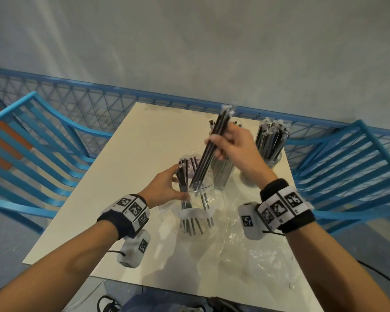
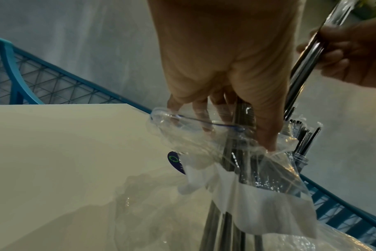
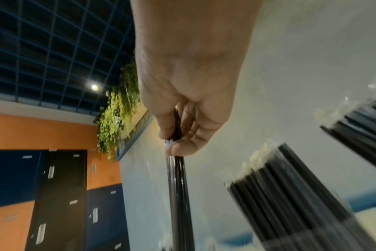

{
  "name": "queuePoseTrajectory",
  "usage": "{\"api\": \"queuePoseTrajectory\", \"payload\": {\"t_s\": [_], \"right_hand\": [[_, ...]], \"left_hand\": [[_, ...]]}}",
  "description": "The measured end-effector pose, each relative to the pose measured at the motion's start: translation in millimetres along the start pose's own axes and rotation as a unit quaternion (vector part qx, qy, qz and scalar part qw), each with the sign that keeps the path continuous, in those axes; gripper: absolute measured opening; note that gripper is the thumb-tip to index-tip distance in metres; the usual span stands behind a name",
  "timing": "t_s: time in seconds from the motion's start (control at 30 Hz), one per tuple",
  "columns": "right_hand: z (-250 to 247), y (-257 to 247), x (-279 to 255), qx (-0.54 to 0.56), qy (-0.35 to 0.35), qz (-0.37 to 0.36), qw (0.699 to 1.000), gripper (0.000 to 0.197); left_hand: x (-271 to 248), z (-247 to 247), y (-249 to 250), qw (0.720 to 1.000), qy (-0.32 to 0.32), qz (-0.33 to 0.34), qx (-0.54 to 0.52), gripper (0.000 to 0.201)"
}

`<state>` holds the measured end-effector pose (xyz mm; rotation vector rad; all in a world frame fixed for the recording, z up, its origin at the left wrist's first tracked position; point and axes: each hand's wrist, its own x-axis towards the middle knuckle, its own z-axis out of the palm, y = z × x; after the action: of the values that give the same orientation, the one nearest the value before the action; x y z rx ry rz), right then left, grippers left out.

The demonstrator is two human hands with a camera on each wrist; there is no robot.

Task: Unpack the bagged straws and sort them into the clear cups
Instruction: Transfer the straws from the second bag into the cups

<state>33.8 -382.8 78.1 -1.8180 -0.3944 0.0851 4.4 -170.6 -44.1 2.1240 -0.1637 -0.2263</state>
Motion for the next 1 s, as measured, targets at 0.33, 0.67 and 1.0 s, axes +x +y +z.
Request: {"api": "queuePoseTrajectory", "payload": {"t_s": [0.33, 0.67, 1.0], "right_hand": [[-132.2, -60.1, 3.1, -0.008, 0.193, -0.170, 0.966, 0.016], [-141.6, 67.6, 31.9, -0.222, 0.284, 0.031, 0.932, 0.020], [-114.5, 135.4, 35.5, -0.275, 0.214, 0.185, 0.919, 0.026]], "left_hand": [[-3.8, -0.4, 1.8, 1.000, 0.003, -0.009, -0.011, 0.084], [-6.3, 0.7, 1.8, 1.000, 0.002, -0.025, -0.004, 0.087], [-7.7, 0.0, 0.3, 0.999, 0.007, -0.034, 0.002, 0.087]]}}
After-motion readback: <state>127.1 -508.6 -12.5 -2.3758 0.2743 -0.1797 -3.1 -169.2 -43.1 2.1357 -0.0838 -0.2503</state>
